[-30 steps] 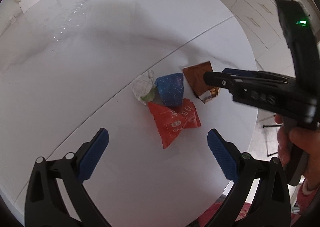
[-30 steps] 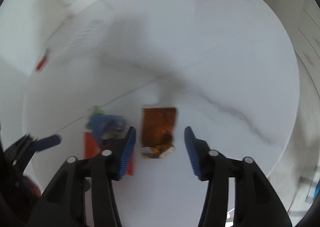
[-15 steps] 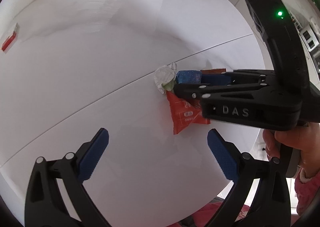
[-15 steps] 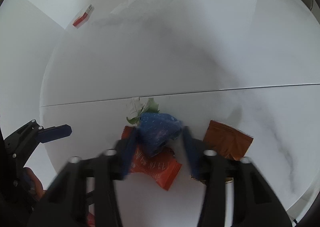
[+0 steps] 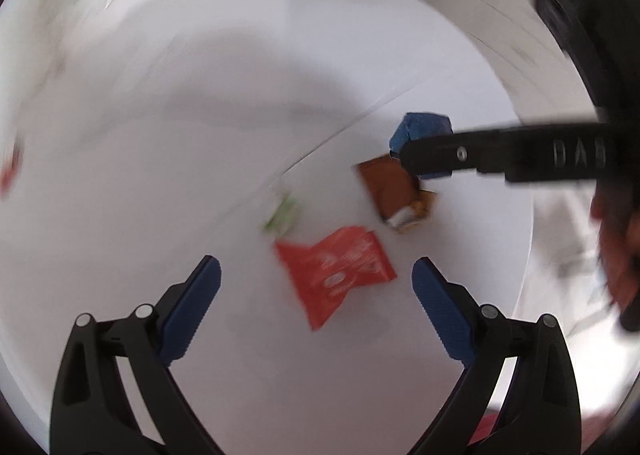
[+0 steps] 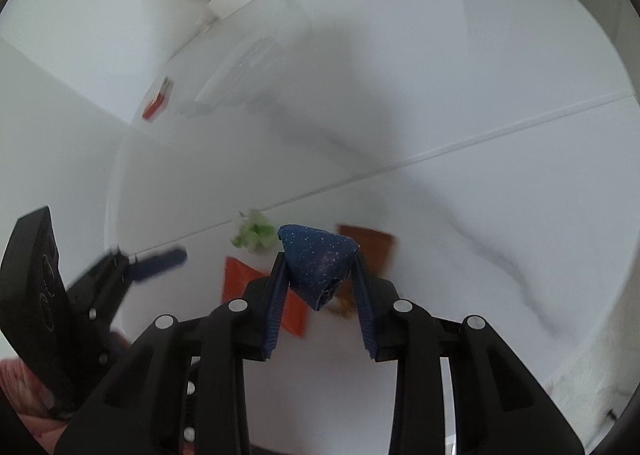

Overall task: Collect trash
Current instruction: 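Grasp the dark blue cloth with the right gripper while the left grasps the red snack wrapper, then carry the cloth and wrapper over the bin and open both grippers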

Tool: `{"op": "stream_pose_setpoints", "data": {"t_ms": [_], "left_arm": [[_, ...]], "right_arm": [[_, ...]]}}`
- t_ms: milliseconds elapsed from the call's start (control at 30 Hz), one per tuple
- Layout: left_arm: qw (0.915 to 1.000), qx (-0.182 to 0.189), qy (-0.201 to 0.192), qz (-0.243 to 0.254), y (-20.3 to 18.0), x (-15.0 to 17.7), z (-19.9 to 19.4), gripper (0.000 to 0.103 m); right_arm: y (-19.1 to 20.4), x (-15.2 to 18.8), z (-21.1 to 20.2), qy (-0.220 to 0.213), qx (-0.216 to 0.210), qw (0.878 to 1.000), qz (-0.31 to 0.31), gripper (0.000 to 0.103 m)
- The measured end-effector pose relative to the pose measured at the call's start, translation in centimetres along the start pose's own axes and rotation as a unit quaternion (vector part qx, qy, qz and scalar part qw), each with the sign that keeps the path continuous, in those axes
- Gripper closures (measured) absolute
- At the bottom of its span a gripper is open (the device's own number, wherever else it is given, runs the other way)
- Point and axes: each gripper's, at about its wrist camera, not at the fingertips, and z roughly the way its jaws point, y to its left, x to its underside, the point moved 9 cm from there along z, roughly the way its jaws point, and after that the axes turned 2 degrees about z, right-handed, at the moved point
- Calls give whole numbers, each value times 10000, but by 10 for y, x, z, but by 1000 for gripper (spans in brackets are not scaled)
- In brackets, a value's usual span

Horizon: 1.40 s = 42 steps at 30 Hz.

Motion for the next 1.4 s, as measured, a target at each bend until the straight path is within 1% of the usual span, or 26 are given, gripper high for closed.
{"op": "stream_pose_setpoints", "data": {"t_ms": [33, 67, 100, 167, 200, 233, 267, 300, 333, 367, 400, 467, 533, 567, 600, 667, 767, 867, 933, 1033, 1167, 1233, 1267, 1333, 1367, 1400], "left_arm": [[9989, 30, -73, 456, -8, -3, -1, 11], [9968, 71, -93, 786, -14, -5, -2, 10], [9915, 159, -95, 1288, -23, -6, -1, 10], [9783, 293, -68, 2048, -35, -6, 2, 10], [9688, 412, 14, 2445, -40, -4, 6, 10], [9608, 525, 109, 2721, -43, -3, 11, 10], [9556, 609, 183, 2876, -45, -3, 16, 11], [9477, 737, 310, 3089, -45, 0, 22, 12], [9395, 851, 453, 3288, -45, 4, 29, 21], [9339, 907, 556, 3412, -45, 6, 34, 26], [9253, 976, 689, 3598, -44, 10, 40, 28], [9112, 1056, 811, 3898, -41, 13, 48, 31], [9004, 1188, 905, 4086, -39, 16, 53, 33], [8968, 1290, 949, 4124, -38, 16, 53, 35], [8946, 1367, 999, 4135, -36, 7, 60, 37], [8889, 1562, 1083, 4169, -35, 3, 62, 47], [8825, 1652, 1012, 4286, -31, -7, 64, 61], [8828, 1655, 941, 4294, -33, -10, 63, 65], [8882, 1710, 931, 4161, -35, -11, 57, 66], [8994, 1848, 933, 3850, -39, -13, 46, 67], [9208, 1804, 932, 3329, -36, -24, 31, 67], [9353, 1781, 871, 2931, -39, -33, 17, 67], [9409, 1813, 780, 2750, -42, -38, 8, 67], [9479, 1890, 630, 2484, -54, -43, -6, 67], [9505, 1917, 536, 2388, -65, -45, -14, 67], [9519, 1924, 464, 2339, -66, -54, -16, 67]], "right_arm": [[-7, 5, -9, -48, 32, 9999, 93, 71], [-13, 9, -15, -103, 52, 9998, 191, 71], [-19, 14, -23, -159, 71, 9994, 300, 71], [-34, 27, -40, -296, 144, 9978, 575, 71], [-35, 29, -42, -350, 185, 9968, 690, 71], [-40, 36, -48, -411, 223, 9954, 836, 71], [-44, 43, -53, -475, 252, 9935, 1002, 71], [-43, 46, -52, -526, 278, 9918, 1130, 71], [-48, 54, -57, -582, 305, 9897, 1271, 71], [-55, 63, -65, -636, 335, 9873, 1419, 71], [-51, 65, -61, -676, 358, 9853, 1526, 71], [-53, 76, -61, -774, 396, 9801, 1787, 70], [-54, 83, -61, -858, 412, 9753, 1993, 71], [-55, 86, -60, -898, 414, 9729, 2092, 70], [-56, 90, -60, -951, 413, 9695, 2222, 70], [-59, 96, -59, -1025, 418, 9641, 2414, 70], [-64, 103, -59, -1082, 375, 9589, 2595, 70], [-67, 105, -59, -1077, 371, 9580, 2632, 70], [-71, 105, -60, -1076, 375, 9583, 2619, 70], [-73, 103, -64, -1111, 356, 9584, 2603, 70], [-76, 107, -77, -1175, 415, 9597, 2517, 71], [-81, 115, -85, -1176, 527, 9600, 2488, 70], [-85, 122, -89, -1162, 594, 9595, 2497, 71], [-97, 138, -92, -1097, 731, 9576, 2562, 70], [-106, 149, -91, -1013, 863, 9563, 2603, 70], [-113, 158, -89, -924, 972, 9554, 2629, 70]]}}
